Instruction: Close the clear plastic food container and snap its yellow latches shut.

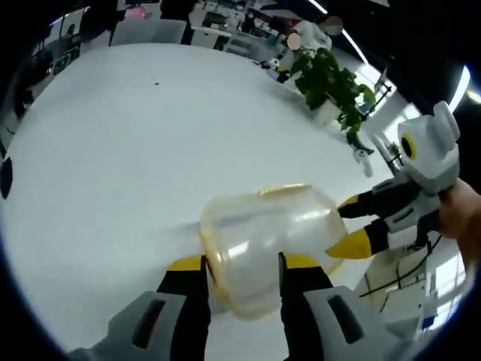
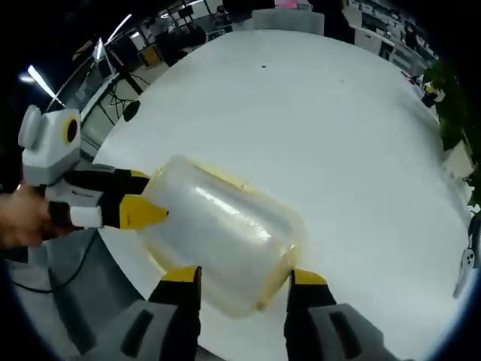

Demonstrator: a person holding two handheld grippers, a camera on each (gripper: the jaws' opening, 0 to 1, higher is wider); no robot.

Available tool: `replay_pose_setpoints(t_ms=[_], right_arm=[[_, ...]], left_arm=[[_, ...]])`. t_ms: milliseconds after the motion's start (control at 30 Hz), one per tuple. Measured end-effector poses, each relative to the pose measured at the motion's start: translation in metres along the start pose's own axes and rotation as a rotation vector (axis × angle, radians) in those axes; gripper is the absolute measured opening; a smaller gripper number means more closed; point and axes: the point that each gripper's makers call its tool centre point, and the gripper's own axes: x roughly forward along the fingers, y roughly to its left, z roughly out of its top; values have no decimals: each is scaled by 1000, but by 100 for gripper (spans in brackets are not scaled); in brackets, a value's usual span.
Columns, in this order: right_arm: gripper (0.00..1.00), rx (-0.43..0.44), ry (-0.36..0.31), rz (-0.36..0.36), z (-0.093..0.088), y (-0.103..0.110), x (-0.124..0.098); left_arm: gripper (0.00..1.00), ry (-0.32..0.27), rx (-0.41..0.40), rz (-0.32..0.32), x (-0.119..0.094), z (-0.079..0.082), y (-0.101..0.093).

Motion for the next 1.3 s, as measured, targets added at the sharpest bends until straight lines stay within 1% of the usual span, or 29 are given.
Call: replay_pose_setpoints(t_ms=[33, 133, 200, 267, 300, 333, 367, 400, 467, 500, 533, 567, 600, 633, 667, 700, 733, 767, 833, 900, 933, 967, 1000, 1033, 1067, 1133, 1200, 1233, 1300], right_arm=[[41, 7, 14, 4, -1, 1, 0], [42, 7, 15, 5, -1, 0, 0], [42, 9, 13, 5, -2, 0, 0], [43, 11, 4, 14, -2, -1, 0], [43, 16, -1, 19, -1, -1, 1], [43, 9, -1, 27, -3, -1, 0], [42, -18, 2, 39, -4, 0, 0], [41, -46, -10, 37, -3, 0, -1], [39, -58, -13, 34, -5, 0, -3], [35, -75, -13, 36, -7, -1, -6], [32, -82, -16, 36, -8, -1, -7], [30, -95, -18, 40, -8, -1, -8], [30, -100, -20, 44, -9, -2, -9], [30, -121, -19, 57, -9, 0, -10], [30, -166, -21, 68, -10, -1, -10], [29, -193, -11, 70, -13, -1, -10], [26, -197, 6, 72, -17, -2, -10], [25, -236, 1, 71, -16, -2, -11], [23, -238, -6, 73, -15, -2, -14], [23, -310, -33, 78, -10, -1, -19], [20, -346, -24, 98, -13, 3, -23], [17, -372, -29, 112, -12, 6, -25], [16, -370, -38, 101, -9, 6, -27], [16, -389, -42, 98, -7, 6, -29], [15, -443, -49, 101, -5, 7, -31], [14, -482, -56, 115, -3, 12, -33], [14, -525, -68, 132, 0, 16, -35], [14, -556, -74, 139, 2, 19, -35], [16, -573, -82, 132, 3, 20, -35]], left_arm=[[35, -1, 3, -11, 0, 0, 0], [35, -5, 18, -18, 0, 1, -1], [36, -8, 41, -23, -1, 1, -1], [36, -8, 39, -35, -1, 2, 0], [37, -5, 59, -47, 0, 2, -1], [37, -3, 102, -54, -1, 2, 0], [38, -4, 102, -55, -2, 2, 0], [36, -31, 138, -48, -4, 5, 2], [35, -47, 193, -42, -8, 7, 2], [36, -62, 213, -48, -10, 9, 1], [37, -62, 214, -51, -12, 10, 0], [38, -69, 241, -59, -14, 12, -1], [38, -49, 296, -79, -16, 10, -2], [37, -56, 312, -69, -17, 12, -1], [37, -63, 319, -75, -18, 13, -2], [35, -78, 368, -60, -20, 18, 1], [32, -82, 379, -58, -21, 18, 1], [30, -82, 373, -72, -22, 18, 0], [31, -79, 442, -63, -23, 20, 3], [32, -72, 531, -85, -26, 19, -2], [30, -65, 603, -90, -27, 19, -4], [28, -59, 672, -61, -29, 21, 0], [24, -75, 759, -60, -30, 25, -3], [23, -82, 776, -73, -31, 27, -6], [22, -79, 795, -95, -32, 28, -9], [22, -82, 797, -99, -32, 30, -10], [15, -105, 846, -160, -34, 34, -21], [12, -104, 866, -179, -35, 33, -25], [14, -104, 900, -217, -35, 32, -33]])
